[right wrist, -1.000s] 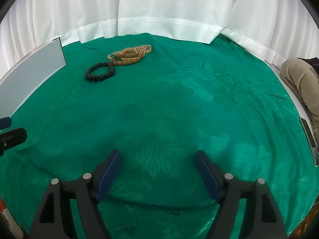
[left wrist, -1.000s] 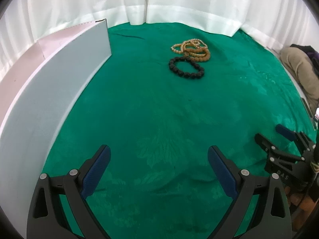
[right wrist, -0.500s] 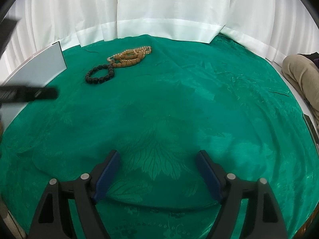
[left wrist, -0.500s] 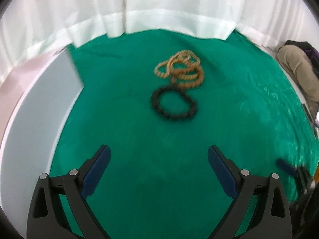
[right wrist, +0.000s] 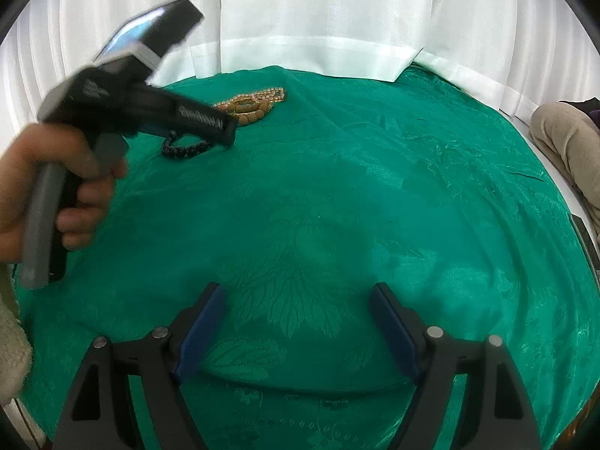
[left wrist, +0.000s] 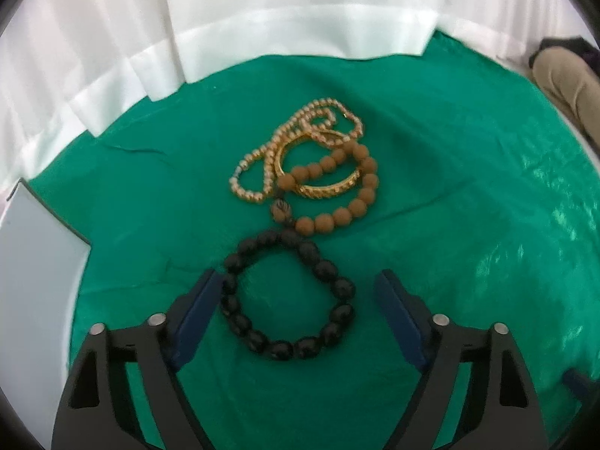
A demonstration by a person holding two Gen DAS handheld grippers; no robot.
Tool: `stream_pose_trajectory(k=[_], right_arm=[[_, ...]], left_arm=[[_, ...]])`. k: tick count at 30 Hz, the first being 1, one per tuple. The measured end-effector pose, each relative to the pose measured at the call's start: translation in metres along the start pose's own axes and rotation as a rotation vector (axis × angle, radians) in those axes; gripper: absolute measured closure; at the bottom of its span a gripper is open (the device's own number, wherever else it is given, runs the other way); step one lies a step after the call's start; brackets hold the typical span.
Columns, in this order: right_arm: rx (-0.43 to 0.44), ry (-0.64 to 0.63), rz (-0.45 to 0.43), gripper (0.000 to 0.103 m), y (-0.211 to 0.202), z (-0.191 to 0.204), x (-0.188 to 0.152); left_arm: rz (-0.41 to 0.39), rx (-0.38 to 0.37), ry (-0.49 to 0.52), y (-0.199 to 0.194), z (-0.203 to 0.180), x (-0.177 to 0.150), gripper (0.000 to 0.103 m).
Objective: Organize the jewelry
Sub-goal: 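Grasp the black bead bracelet with the left gripper and lift it, then lower the black bracelet onto the cloth and open the left gripper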
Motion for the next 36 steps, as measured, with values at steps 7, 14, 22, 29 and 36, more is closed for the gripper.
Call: stream_pose_trajectory(k=[7,14,22,29,36], right_arm=[[0.002,0.001,-0.001,0.021,0.000,0.001,0.001],[0.000,0.001,-0.001,0.021,-0.001,0.002,0.000],[-0.001,0.001,-0.001,0.021,-0.001,0.003,0.000],[-0.002,0.002,-0.002,0.021,-0.001,0.005,0.000],[-0.003,0.002,-0.002,0.021,0.000,0.004,0.000]], left_arm=[[0.029,-0.068,0.038,-0.017,0.004,-0.017,0.087],[0.072,-0.064,0.065,-0.056,0.025,-0.065,0.092],[0.123,-0.137,0.016,-0.103,0.049,-0.130,0.092],[0.030,-0.123,-0.020,-0.115,0.045,-0.141,0.032],[-0.032,-0.073,-0.027,-0.102,0.049,-0.147,0.019]])
Point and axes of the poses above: each gripper's, at about its wrist camera, not at the fingertips, and y roughly the way its jaws point, z to its left, x to its top, the point moved 2 cm from there along y, roughly the way its jaws point, and after that the axes turned 6 degrees about -x, right-handed, at the moved point
